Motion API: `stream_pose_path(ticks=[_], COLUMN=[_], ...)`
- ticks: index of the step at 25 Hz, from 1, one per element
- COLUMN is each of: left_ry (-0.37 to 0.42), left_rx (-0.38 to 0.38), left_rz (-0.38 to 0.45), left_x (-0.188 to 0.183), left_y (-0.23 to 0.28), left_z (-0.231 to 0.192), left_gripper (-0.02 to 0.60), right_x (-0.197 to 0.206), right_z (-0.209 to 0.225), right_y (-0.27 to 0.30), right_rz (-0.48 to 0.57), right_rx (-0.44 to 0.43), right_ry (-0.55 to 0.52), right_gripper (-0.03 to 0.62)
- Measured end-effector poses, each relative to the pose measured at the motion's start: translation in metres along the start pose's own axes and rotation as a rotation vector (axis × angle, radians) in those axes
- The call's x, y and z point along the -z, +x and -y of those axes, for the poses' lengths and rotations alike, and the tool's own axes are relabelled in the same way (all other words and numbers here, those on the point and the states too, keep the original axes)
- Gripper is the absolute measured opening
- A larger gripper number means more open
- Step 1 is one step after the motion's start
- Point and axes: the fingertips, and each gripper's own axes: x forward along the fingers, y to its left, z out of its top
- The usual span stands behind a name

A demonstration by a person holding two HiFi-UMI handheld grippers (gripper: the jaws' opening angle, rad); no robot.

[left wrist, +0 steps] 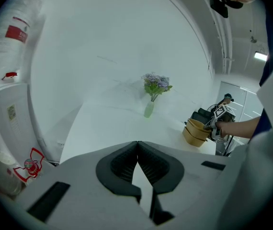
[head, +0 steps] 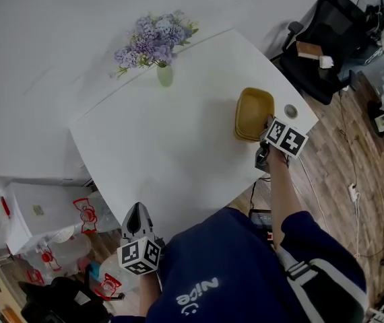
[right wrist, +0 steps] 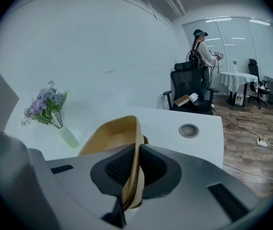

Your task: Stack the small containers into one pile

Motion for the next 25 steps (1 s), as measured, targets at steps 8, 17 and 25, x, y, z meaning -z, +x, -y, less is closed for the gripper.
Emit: stream_pose_path(ticks=[8, 17, 25], left_ry=[-0.039, -0.067, -0.074], left_rx=[-0.014, -0.028, -0.032], left_rz=[-0.018, -0.009, 0.023], left_x=[0.006, 0.009, 0.006], left_y=[0.006, 0.005, 0.000], left_z=[-0.010, -0.015, -0.015], left_gripper=[0.018, 0.018, 0.018], right_x=[0.013, 0.020, 0.016], right_z=[0.001, 0.004, 0.001], right_y=[0.008, 0.008, -0.007], right_rz=[-0.033, -0.044, -0.016], right_rx=[0.014, -0.003, -0.062], right_ry=[-0.012, -0.023, 0.007], right_gripper=[0.058, 0.060, 0.096])
